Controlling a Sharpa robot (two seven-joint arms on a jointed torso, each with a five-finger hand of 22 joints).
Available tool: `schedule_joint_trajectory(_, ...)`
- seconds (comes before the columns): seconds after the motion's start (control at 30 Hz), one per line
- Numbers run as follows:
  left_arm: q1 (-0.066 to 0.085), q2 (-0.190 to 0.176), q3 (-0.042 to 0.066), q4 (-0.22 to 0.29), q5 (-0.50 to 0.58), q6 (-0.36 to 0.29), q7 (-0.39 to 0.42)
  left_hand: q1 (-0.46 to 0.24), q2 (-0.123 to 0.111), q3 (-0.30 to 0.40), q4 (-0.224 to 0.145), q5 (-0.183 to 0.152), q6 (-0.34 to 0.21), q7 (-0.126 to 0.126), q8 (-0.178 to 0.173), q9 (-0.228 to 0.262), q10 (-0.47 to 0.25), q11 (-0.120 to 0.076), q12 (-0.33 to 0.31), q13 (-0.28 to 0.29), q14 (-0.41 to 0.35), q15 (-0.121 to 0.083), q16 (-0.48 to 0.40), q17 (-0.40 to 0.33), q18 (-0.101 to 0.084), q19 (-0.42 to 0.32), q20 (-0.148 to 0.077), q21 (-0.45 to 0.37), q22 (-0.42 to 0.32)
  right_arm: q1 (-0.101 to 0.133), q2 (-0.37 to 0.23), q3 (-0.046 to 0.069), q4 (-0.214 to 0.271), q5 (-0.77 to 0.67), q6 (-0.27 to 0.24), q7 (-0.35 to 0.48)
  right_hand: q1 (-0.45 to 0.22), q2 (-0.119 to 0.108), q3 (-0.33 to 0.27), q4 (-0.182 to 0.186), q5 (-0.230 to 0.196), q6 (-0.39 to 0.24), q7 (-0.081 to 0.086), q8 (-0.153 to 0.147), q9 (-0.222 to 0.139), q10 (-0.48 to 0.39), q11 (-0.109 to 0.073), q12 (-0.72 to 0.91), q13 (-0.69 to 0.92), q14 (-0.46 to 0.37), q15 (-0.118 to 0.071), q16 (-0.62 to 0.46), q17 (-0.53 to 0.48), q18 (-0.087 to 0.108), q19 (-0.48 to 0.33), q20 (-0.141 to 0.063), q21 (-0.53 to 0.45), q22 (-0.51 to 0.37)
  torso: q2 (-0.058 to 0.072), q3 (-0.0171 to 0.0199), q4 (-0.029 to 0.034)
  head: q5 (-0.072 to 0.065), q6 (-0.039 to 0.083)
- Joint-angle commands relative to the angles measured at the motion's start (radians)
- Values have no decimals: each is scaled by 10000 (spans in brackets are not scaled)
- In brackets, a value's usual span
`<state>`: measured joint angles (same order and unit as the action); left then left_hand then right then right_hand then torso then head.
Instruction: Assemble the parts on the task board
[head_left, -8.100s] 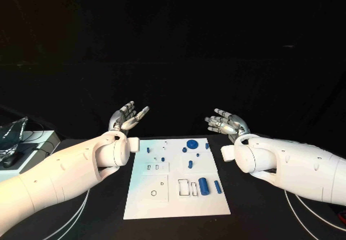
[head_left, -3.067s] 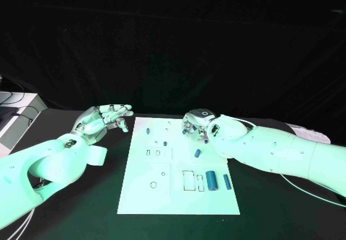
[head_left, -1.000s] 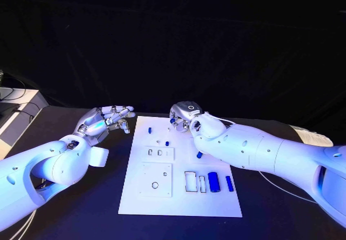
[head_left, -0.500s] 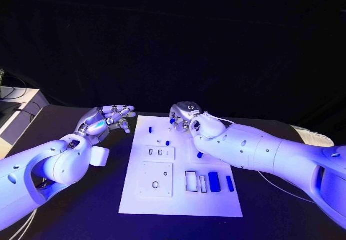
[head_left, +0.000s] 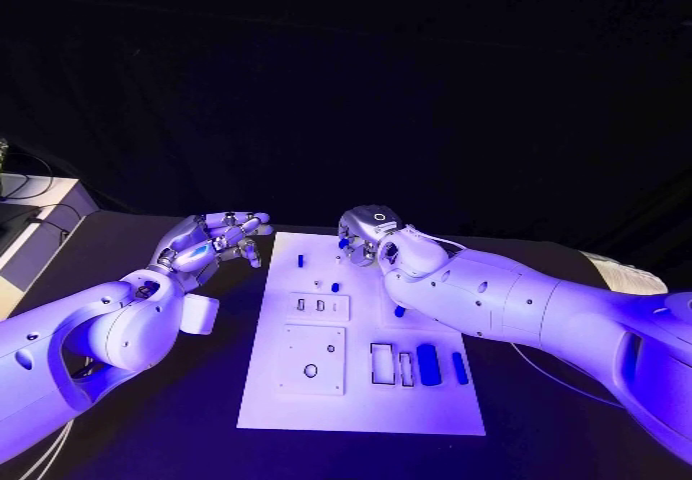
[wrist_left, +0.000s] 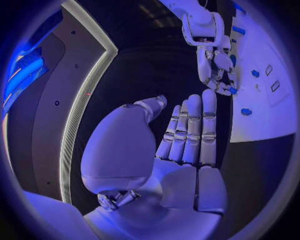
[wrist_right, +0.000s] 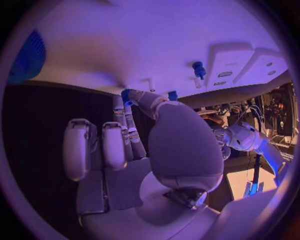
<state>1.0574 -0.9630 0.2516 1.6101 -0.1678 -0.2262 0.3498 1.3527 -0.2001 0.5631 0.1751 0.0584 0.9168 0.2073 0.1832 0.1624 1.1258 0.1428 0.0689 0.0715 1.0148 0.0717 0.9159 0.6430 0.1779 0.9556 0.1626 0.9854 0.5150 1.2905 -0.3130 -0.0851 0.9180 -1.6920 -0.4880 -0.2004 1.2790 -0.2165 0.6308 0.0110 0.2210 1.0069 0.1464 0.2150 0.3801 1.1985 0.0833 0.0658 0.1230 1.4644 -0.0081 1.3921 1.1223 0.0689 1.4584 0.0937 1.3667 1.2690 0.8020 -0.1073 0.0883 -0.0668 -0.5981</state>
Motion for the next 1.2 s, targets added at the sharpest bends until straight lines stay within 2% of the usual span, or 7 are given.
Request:
schedule_joint_trajectory(0.03, 7, 12, 11, 32, -73, 181, 34, -12, 55, 51, -20, -37, -27, 60, -35, 8, -52, 20, -58, -3, -94, 8, 44, -17, 55, -80, 24, 43, 8, 5, 10, 1, -19, 34, 83, 76, -61, -121, -16, 63, 11, -139, 45, -105, -64, -171, 41, -55, -30, 160, 93, -70, -138, -21, -89, 43, -141, -187, 5, -3, -5, 7, 7)
schedule_joint_trajectory(0.5, 6, -32, 11, -34, -65, 162, 43, -9, 65, 65, -31, -36, -45, 73, -48, 4, -84, 31, -63, -6, -114, 15, 49, -31, 56, -109, 30, 81, 32, 32, -1163, 49, 1419, 394, -443, 109, 661, -116, -1850, 111, 10, -652, 22, -699, -181, -2021, 284, 37, -519, -71, 286, -623, -1301, 297, -554, 240, -1581, -1864, -22, 18, -47, 53, 55)
schedule_joint_trajectory(0.73, 3, -62, 11, -94, -29, 188, 85, -5, 70, 72, -37, -36, -45, 71, -49, 4, -92, 33, -63, -7, -120, 17, 52, -35, 56, -117, 32, 93, 38, 154, -2474, 198, 2608, 2382, -1510, 814, 654, -269, -1151, 341, 352, -325, 53, -738, -194, -279, 18, 521, -293, 70, 79, -360, -893, 212, -331, 34, -1327, -1447, -105, 78, -179, 131, 113)
schedule_joint_trajectory(0.97, -1, -105, 10, -108, -81, 158, 189, 1, 73, 79, -48, -37, -29, 60, -41, 8, -90, 28, -55, -5, -125, 18, 59, -40, 56, -132, 36, 113, 50, 279, -3746, 229, 3163, 4650, -752, 1278, 510, -586, -1192, 361, 285, -449, -18, -926, -185, 1470, -316, 1722, 698, 365, -193, 334, 497, -57, 133, -194, -247, -30, -167, 185, -336, 185, 119)
schedule_joint_trajectory(1.0, -5, -110, 10, -107, -109, 161, 197, 1, 73, 79, -48, -37, -29, 60, -41, 8, -90, 28, -55, -5, -125, 18, 59, -40, 56, -132, 36, 113, 50, 285, -3859, 230, 3167, 4816, -546, 1244, 542, -689, -1431, 291, 266, -647, -55, -1037, -209, 1970, -391, 2386, 1202, 498, -228, 623, 1178, -163, 307, -229, 164, 508, -170, 195, -347, 183, 118)
schedule_joint_trajectory(1.1, -47, -131, 10, -95, -169, 184, 198, 1, 73, 79, -48, -37, -29, 60, -41, 8, -90, 28, -55, -5, -125, 18, 59, -40, 56, -132, 36, 113, 50, 293, -4111, 232, 3156, 5049, 62, 1036, 617, -269, -2387, 379, 167, -829, 38, -994, -76, 2356, -310, 12243, 11335, 609, -134, 1007, 1941, -347, 569, -182, 889, 1465, -175, 248, -379, 209, 111)
schedule_joint_trajectory(1.2, -82, -138, 10, -93, -194, 202, 193, 1, 73, 80, -50, -37, -27, 59, -40, 9, -88, 27, -54, -4, -126, 17, 61, -41, 56, -135, 36, 117, 53, 296, -4236, 233, 3140, 4999, 471, 828, 588, -205, -2612, 602, 164, -902, 104, -965, -40, 2827, -152, 13877, 13109, 728, -9, 1287, 2662, -465, 758, -46, 1328, 2053, -167, 274, -377, 202, 84)
